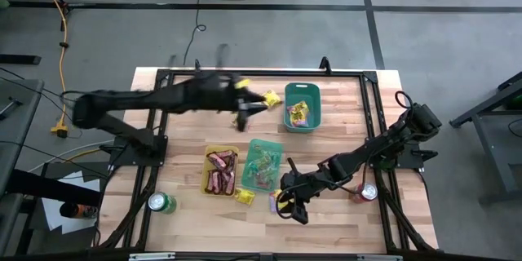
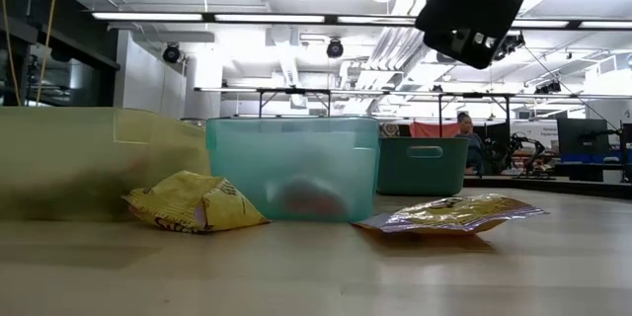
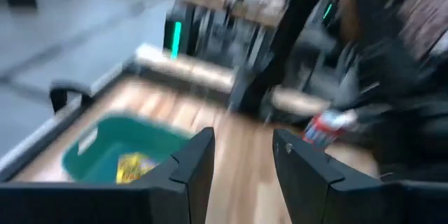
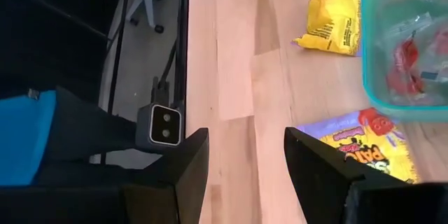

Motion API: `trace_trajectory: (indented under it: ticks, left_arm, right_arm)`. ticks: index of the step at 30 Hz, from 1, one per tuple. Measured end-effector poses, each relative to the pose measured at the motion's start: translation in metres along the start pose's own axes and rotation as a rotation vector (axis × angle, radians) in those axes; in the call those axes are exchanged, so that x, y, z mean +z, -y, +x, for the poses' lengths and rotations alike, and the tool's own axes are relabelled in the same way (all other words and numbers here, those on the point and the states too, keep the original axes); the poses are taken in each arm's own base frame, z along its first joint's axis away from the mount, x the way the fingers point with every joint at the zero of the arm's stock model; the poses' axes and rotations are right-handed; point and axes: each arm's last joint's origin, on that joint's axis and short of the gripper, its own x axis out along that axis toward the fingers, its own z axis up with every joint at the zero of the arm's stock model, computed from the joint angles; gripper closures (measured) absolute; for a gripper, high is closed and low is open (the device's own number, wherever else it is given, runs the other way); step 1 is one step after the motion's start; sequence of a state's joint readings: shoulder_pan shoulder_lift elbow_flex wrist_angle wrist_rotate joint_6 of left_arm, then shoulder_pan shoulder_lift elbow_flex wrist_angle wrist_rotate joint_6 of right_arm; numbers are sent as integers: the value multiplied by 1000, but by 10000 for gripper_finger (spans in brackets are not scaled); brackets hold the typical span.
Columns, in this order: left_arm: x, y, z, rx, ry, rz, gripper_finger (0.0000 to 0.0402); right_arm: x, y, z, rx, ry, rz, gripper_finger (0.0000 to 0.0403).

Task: Sort candy
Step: Put the yellow candy into the blue bin

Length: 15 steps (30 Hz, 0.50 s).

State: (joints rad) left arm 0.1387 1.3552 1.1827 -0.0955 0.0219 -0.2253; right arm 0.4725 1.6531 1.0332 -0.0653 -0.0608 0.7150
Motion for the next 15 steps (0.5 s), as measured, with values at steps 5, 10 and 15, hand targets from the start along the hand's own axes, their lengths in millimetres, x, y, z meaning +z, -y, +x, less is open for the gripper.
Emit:
trace_trajectory:
  ticks: [5, 10, 15]
  left_arm:
    - [-19, 25, -68, -53, 214, -51, 271]
    - [-64, 37, -107, -43, 294, -164, 271]
    - [-96, 41, -123, -5, 343, -269, 271]
  right_arm:
    - [-1, 0, 0, -3, -5, -60, 222]
    - [-3, 2, 0, -23, -32, -112, 222]
    - [-5, 7, -8, -127, -206, -218, 222]
